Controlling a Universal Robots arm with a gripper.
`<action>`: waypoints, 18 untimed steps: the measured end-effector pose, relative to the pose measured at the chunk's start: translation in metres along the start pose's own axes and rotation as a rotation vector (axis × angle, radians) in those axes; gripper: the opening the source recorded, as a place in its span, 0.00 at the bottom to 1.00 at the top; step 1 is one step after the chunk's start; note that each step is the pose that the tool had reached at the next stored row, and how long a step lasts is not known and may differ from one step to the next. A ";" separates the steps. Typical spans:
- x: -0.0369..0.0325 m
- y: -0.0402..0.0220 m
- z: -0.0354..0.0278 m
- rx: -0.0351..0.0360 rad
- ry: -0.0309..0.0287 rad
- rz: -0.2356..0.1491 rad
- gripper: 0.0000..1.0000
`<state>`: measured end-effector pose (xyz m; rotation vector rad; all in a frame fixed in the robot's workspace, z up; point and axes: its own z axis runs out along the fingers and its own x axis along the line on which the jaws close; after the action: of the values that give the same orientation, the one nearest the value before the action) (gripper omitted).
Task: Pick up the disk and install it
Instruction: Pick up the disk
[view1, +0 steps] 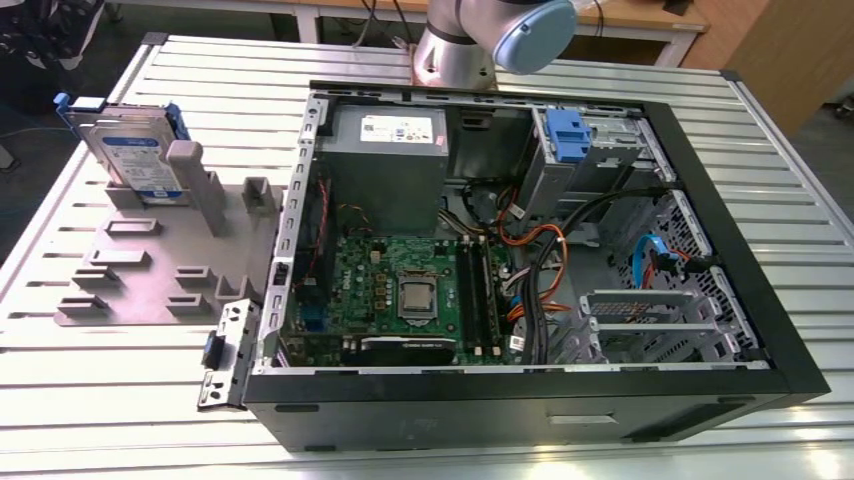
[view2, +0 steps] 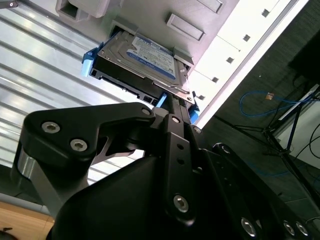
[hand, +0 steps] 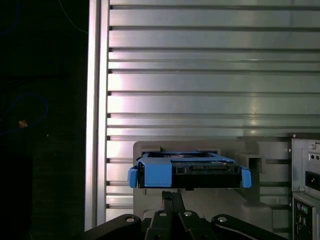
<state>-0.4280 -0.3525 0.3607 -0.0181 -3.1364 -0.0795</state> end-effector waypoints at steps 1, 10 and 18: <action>0.0000 0.0000 0.0000 0.0000 0.0000 0.000 0.11; 0.0000 0.0000 0.0000 0.0000 0.0002 -0.005 0.11; 0.0000 0.0000 0.0000 0.0001 0.0012 -0.024 0.11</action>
<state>-0.4280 -0.3525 0.3607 0.0194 -3.1358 -0.0794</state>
